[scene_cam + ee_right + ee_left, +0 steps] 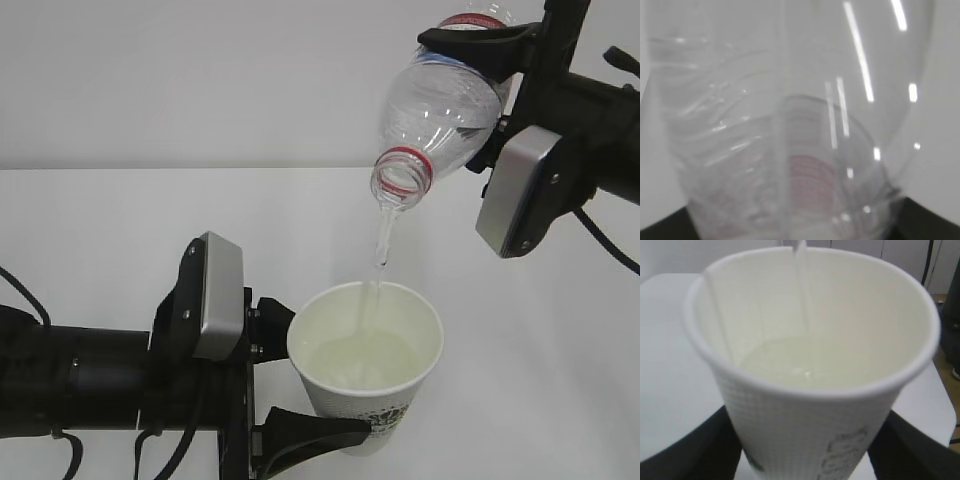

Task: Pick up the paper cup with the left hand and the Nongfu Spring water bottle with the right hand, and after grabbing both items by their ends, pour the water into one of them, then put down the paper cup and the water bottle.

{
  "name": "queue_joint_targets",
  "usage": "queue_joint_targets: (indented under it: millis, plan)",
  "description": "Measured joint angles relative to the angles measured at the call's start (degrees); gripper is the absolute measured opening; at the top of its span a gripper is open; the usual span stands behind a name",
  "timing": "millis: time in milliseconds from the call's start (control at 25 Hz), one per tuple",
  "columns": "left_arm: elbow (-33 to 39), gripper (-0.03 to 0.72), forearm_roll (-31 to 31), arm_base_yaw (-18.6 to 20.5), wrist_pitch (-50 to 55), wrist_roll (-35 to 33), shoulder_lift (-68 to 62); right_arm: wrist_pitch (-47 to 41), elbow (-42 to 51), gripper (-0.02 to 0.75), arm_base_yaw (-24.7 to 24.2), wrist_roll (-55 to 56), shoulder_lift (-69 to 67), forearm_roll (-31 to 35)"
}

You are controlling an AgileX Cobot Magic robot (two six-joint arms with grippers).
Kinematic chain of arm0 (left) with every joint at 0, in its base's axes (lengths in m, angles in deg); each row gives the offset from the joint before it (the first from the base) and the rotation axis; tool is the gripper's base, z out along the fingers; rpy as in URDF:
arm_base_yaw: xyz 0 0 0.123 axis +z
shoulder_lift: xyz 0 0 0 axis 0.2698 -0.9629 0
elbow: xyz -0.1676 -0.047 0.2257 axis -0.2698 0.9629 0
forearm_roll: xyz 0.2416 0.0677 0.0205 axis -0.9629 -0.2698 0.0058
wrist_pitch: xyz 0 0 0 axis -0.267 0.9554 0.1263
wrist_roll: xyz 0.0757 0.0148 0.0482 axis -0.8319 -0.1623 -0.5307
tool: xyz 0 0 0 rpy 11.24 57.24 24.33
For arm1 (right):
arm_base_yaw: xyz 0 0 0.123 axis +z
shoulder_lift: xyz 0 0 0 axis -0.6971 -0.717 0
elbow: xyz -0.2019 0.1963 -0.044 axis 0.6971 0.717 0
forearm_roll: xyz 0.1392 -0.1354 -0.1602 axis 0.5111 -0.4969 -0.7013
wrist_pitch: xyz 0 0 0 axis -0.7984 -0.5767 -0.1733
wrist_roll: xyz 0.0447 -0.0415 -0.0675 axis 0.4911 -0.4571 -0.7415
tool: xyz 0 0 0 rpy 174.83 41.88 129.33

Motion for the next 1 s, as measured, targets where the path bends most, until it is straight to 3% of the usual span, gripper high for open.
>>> queue_joint_targets:
  millis: [1000]
  plan:
    - [0.0,0.535,-0.12,0.0,0.0,-0.04,0.0,0.31,0.0,0.412,0.0,-1.31,0.12,0.0]
